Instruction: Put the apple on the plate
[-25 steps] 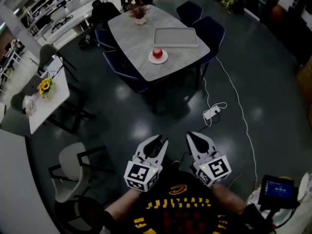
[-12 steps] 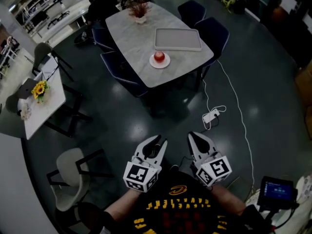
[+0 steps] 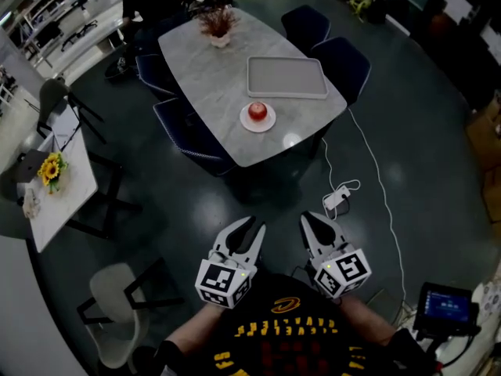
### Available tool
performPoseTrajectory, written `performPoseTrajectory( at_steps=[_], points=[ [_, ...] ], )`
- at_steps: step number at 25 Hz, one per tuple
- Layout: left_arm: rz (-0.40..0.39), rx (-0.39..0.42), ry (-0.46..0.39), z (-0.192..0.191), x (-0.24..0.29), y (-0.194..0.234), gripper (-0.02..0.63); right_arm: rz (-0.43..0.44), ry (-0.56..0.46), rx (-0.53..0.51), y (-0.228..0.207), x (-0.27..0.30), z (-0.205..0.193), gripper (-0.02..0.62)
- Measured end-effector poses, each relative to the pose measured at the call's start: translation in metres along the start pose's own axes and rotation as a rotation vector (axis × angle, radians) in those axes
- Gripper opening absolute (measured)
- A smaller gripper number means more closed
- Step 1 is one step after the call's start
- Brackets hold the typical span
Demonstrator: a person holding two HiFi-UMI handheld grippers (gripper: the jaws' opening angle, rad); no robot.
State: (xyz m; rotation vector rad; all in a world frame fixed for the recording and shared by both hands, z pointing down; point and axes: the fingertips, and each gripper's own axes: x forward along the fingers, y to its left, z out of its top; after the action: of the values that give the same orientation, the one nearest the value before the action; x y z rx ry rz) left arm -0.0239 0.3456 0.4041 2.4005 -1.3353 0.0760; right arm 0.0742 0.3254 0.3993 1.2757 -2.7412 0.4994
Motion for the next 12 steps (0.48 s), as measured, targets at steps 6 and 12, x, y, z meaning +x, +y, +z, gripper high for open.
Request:
performPoseTrajectory(
  at_steps=[6,12],
  points=[
    [-0.018,-0.009,0.009,0.010,0.017,0.039,0.095,-0.025,0.015,0.023,-0.006,0.040,0.000,0.006],
    [-0.050,-0.027,0.028,0.013,0.027,0.054,0.095,-0.036,0.037,0.044,-0.006,0.057,-0.001,0.006]
  ],
)
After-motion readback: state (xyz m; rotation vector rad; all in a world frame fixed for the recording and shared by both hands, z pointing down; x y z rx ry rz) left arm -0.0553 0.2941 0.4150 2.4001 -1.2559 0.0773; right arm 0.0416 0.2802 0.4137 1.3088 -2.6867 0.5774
